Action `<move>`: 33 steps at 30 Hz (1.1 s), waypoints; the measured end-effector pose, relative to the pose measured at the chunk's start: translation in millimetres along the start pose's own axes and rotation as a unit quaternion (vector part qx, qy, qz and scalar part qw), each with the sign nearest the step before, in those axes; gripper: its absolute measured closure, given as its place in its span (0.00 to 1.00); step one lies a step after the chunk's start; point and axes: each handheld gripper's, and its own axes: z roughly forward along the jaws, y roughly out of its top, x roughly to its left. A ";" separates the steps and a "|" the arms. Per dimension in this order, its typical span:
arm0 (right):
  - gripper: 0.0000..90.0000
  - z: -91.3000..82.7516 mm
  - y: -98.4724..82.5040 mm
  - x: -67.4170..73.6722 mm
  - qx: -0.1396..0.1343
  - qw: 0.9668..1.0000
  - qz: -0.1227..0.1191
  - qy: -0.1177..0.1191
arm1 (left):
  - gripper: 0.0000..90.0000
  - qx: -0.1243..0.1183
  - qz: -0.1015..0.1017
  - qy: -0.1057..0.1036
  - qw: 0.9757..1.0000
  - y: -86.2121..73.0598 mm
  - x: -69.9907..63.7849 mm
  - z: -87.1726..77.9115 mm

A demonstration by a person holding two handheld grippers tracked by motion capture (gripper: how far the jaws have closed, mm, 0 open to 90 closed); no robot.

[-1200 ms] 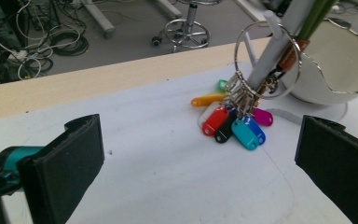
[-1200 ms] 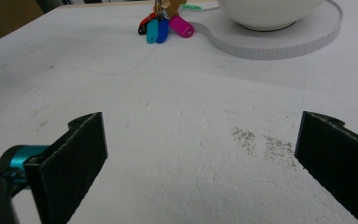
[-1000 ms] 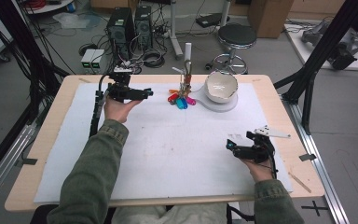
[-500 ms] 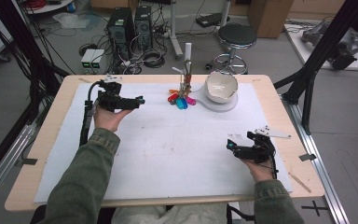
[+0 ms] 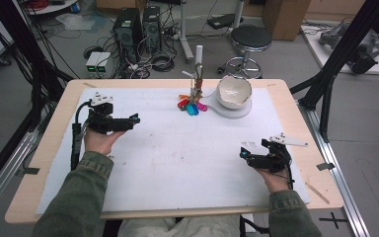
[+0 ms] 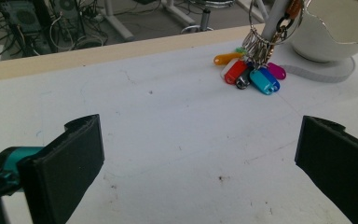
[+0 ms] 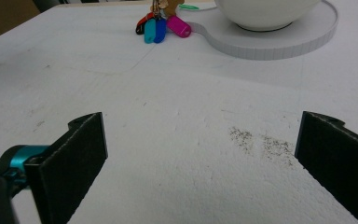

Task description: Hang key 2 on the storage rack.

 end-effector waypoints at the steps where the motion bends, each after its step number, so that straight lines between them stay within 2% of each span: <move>1: 0.02 0.1 0.0 0.0 0.001 1.000 0.000 0.000 | 0.02 -0.002 0.001 0.001 1.000 -1.4 0.4 -1.7; 7: 0.02 0.1 -0.1 -0.1 0.001 1.000 -0.001 0.000 | 0.02 -0.030 0.007 0.024 0.999 -13.8 5.7 -14.7; 12: 0.02 0.2 -0.1 0.0 0.001 1.000 0.000 -0.003 | 0.02 -0.060 0.006 0.040 0.997 -29.1 13.7 -26.7; 15: 0.02 0.6 -0.2 -0.1 0.001 1.000 -0.002 -0.004 | 0.02 -0.066 -0.003 0.053 0.996 -38.8 20.5 -32.5; 18: 0.02 0.8 -0.2 -0.1 0.001 1.000 -0.002 -0.006 | 0.02 -0.082 -0.013 0.072 0.994 -52.5 28.7 -40.3; 20: 0.02 0.9 -0.3 -0.1 0.000 1.000 -0.002 -0.007 | 0.02 -0.091 -0.027 0.080 0.992 -61.0 33.8 -45.0; 24: 0.02 1.2 -0.3 0.3 0.002 1.000 0.000 -0.009 | 0.02 -0.095 -0.044 0.088 0.991 -76.5 43.4 -52.9; 26: 0.02 1.2 -0.3 0.4 0.001 1.000 -0.001 -0.009 | 0.02 -0.098 -0.051 0.093 0.990 -80.5 46.0 -55.1; 29: 0.02 1.3 -0.3 0.6 0.001 1.000 -0.002 -0.010 | 0.02 -0.109 -0.050 0.098 0.988 -84.5 48.2 -60.8; 33: 0.02 1.1 -0.2 0.4 0.002 1.000 -0.001 -0.009 | 0.02 -0.108 -0.058 0.103 0.987 -89.0 49.8 -65.4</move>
